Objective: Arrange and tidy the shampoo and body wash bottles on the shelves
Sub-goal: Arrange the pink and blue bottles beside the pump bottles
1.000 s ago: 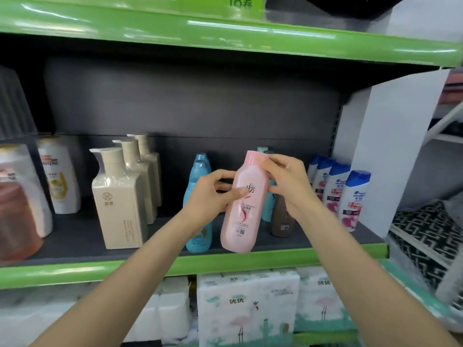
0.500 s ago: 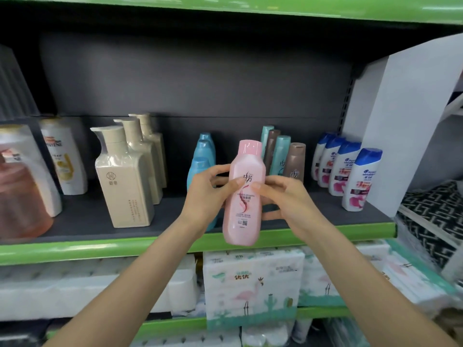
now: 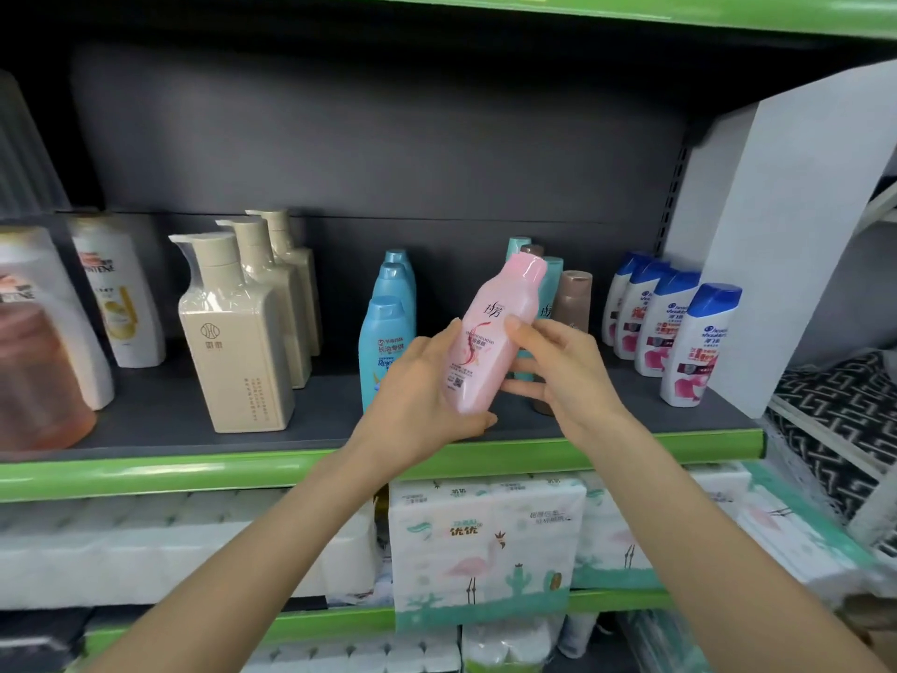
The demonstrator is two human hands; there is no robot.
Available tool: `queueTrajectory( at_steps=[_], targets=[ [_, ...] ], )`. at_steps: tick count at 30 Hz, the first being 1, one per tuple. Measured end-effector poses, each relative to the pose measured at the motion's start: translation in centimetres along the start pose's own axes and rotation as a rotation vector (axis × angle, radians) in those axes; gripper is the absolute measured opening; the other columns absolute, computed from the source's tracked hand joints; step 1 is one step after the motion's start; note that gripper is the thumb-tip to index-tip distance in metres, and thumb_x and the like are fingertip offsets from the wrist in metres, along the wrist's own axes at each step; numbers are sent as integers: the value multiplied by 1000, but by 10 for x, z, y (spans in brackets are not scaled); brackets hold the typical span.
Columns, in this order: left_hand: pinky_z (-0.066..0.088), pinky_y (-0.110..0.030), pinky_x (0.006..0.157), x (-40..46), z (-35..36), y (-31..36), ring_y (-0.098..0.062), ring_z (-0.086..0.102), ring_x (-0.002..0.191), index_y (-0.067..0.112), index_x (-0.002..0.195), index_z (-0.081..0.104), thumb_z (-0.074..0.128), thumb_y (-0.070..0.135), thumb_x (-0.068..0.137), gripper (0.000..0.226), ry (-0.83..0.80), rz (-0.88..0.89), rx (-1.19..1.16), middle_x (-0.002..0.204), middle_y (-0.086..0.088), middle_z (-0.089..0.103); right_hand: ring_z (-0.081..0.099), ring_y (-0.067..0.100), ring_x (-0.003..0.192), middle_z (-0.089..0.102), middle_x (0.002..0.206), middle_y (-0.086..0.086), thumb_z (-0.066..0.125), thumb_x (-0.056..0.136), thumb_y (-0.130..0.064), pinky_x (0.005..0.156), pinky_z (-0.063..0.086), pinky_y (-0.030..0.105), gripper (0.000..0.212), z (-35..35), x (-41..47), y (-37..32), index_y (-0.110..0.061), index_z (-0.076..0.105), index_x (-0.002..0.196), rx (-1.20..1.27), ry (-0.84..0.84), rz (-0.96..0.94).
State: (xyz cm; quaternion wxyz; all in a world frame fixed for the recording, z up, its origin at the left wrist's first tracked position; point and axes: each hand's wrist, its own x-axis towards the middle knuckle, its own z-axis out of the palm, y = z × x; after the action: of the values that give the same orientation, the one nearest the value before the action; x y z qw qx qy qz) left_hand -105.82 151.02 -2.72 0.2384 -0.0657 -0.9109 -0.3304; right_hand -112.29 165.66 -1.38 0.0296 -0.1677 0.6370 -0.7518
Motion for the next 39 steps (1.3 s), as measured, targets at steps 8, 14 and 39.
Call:
queueTrajectory(
  at_steps=[8,14,39],
  targets=[
    [42,-3,84,-4,-8,-7,14,57,98,22,123,59,73,10,75,52,45,17,-382,107,27,61,68,24,102,65,118,12,56,91,-31,73,58,35,38,-6,8,-3,-15,53,126,251,-127,70],
    [44,-7,84,-7,-12,-15,5,57,102,32,119,57,75,20,76,48,22,101,-290,110,21,62,68,26,95,65,112,14,64,87,-36,72,60,41,37,-1,13,-8,-13,58,115,189,-25,143],
    [36,-2,87,2,-19,-22,4,53,103,26,131,53,76,35,72,64,192,229,19,117,15,61,72,24,87,71,98,12,67,84,-42,74,60,39,33,10,25,-25,-16,62,102,-6,-45,167]
  ],
)
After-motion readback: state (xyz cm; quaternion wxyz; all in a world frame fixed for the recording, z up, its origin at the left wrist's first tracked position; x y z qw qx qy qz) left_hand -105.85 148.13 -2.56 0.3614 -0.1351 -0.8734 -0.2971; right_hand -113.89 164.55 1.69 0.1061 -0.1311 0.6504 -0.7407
